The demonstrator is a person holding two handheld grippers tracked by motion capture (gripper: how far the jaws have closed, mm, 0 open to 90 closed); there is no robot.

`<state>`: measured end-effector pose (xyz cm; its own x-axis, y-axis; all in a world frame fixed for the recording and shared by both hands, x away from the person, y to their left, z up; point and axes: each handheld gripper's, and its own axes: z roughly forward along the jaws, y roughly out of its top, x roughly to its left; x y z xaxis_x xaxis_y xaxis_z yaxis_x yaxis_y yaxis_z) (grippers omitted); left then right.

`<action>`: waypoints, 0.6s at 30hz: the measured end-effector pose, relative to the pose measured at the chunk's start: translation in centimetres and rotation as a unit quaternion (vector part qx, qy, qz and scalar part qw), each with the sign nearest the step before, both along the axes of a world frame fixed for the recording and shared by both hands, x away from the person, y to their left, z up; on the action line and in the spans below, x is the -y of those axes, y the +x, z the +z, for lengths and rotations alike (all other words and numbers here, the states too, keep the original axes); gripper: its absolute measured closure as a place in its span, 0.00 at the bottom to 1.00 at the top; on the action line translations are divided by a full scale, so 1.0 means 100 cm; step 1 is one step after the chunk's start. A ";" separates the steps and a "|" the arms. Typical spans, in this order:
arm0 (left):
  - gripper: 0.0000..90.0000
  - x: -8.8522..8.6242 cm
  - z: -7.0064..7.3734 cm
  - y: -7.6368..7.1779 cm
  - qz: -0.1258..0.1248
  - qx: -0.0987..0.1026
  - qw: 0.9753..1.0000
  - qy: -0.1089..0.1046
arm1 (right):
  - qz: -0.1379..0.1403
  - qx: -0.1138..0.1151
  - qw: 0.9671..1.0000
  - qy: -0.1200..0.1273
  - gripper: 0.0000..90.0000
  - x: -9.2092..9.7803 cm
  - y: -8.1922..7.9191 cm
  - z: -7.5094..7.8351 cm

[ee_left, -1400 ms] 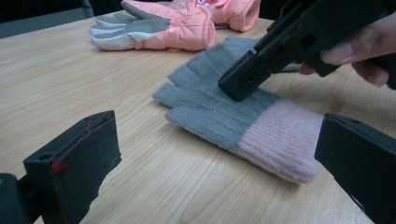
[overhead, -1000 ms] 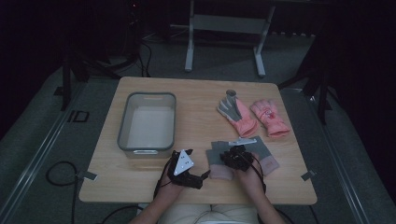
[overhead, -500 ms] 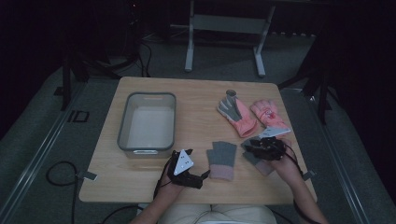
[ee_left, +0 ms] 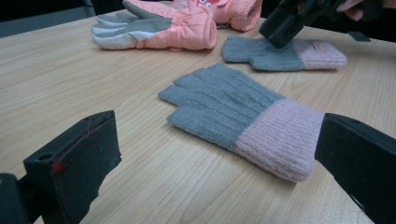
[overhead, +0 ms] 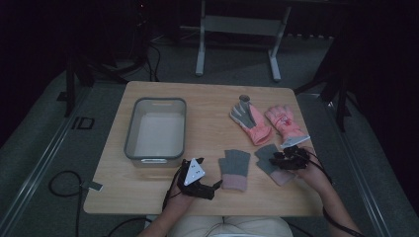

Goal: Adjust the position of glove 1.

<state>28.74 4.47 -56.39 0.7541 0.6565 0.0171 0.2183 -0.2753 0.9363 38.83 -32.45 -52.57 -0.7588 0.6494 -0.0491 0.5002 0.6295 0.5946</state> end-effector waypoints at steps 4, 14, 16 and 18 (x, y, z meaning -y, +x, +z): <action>0.00 0.000 0.000 0.000 -0.001 0.000 1.000 -0.001 | -0.009 -0.018 1.000 -0.001 0.72 0.003 0.003 -0.009; 0.00 0.000 0.000 -0.001 0.004 0.003 1.000 0.004 | -0.059 -0.018 0.998 0.009 0.93 -0.002 -0.003 -0.010; 0.00 0.000 0.000 0.000 0.003 0.003 1.000 0.003 | -0.078 -0.024 0.996 0.023 0.93 -0.001 -0.004 -0.011; 0.00 0.000 0.000 -0.001 0.003 0.003 1.000 0.003 | -0.098 -0.028 0.994 0.029 0.95 -0.002 -0.006 -0.009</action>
